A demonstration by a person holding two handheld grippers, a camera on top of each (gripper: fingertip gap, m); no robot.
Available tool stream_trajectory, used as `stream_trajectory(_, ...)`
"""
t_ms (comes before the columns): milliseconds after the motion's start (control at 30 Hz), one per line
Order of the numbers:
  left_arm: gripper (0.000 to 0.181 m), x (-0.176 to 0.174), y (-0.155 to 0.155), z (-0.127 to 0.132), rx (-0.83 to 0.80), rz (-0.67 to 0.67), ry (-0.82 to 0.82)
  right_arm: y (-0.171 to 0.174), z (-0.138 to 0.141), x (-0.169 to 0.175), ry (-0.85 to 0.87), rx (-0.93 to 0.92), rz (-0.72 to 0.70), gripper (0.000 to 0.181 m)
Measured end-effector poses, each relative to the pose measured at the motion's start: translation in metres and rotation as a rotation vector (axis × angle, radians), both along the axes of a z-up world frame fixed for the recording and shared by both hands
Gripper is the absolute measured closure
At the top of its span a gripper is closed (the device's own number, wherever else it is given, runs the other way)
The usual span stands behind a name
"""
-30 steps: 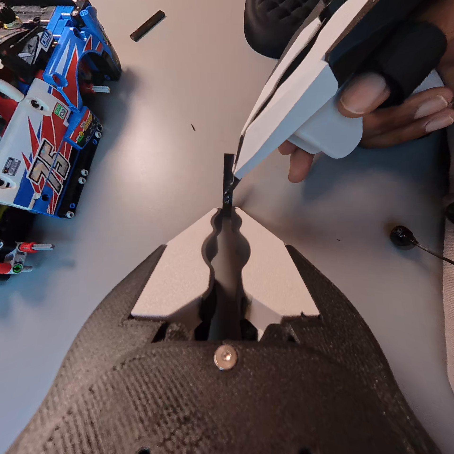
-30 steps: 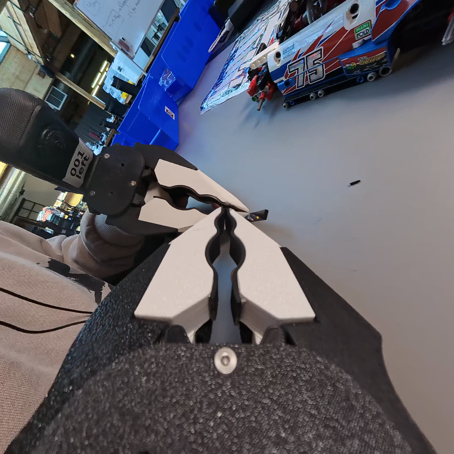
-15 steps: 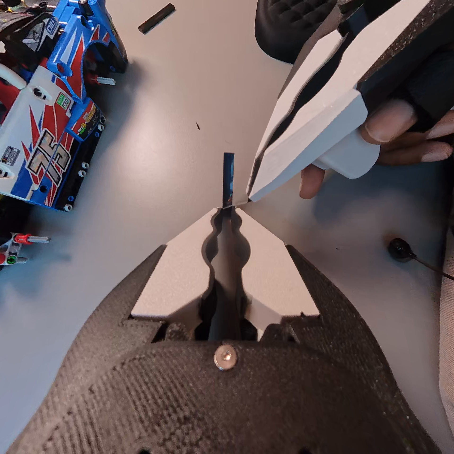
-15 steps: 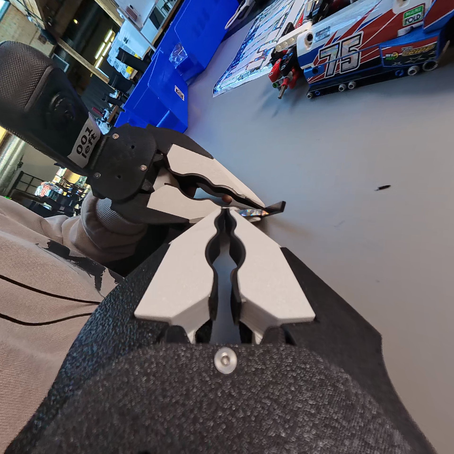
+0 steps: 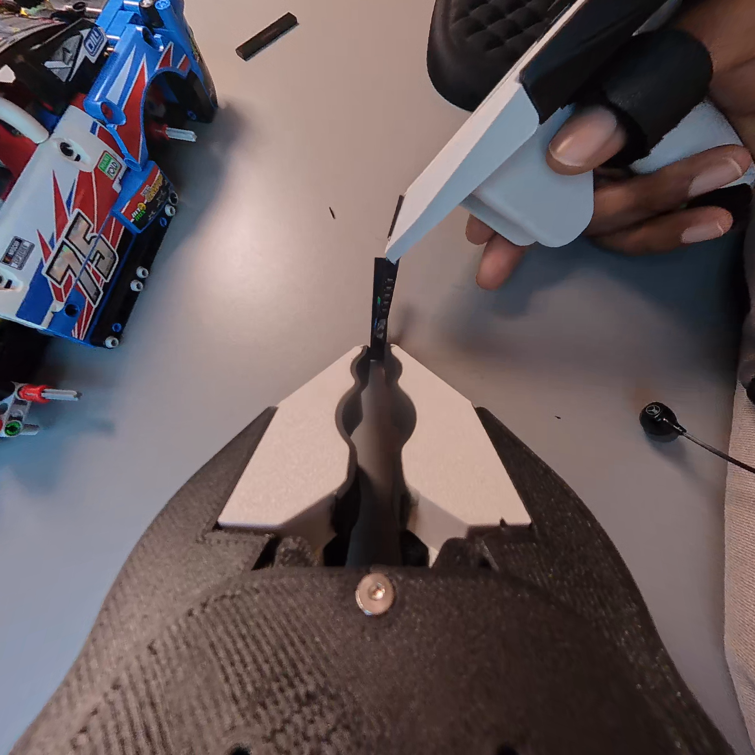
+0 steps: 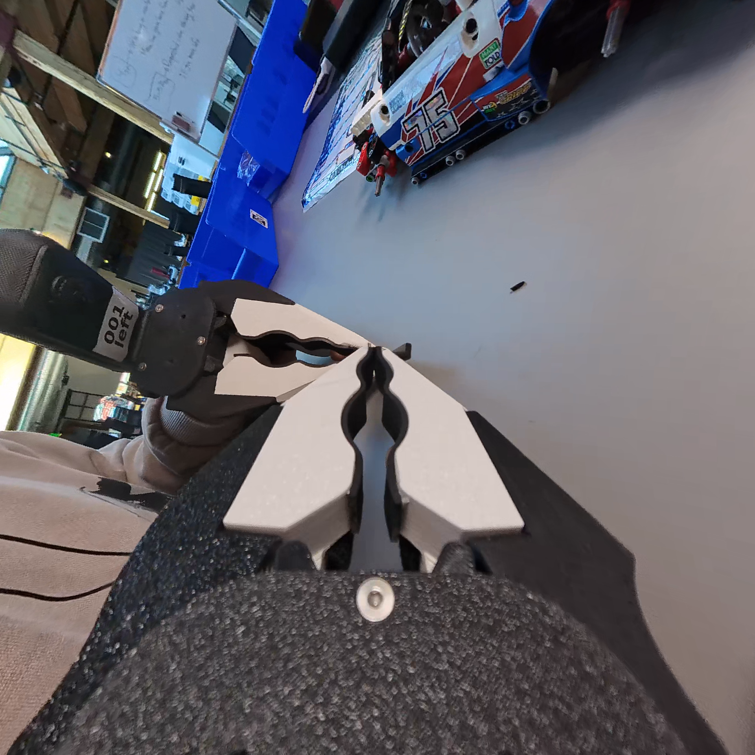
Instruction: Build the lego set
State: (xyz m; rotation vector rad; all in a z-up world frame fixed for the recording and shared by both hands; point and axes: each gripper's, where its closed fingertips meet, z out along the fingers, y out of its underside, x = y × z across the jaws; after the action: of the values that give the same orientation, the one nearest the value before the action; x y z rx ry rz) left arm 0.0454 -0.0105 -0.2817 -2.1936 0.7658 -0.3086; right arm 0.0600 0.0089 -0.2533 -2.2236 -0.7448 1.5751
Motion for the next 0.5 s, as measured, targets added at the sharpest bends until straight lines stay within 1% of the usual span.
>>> stream_trajectory(33, 0.177, 0.0001, -0.0001, 0.0001, -0.001, 0.0, 0.0, 0.0014, -0.0009, 0.0002, -0.004, -0.007, -0.005, 0.181)
stream_trajectory(300, 0.177, -0.0009, -0.0005, -0.0005, -0.01, 0.004, 0.002, 0.0053, -0.0083, 0.0015, -0.036, -0.057, -0.023, 0.181)
stream_trajectory(500, 0.177, -0.0012, -0.001, -0.0005, -0.012, 0.0, 0.002, 0.0059, -0.0096, 0.0014, -0.039, -0.057, -0.024, 0.181)
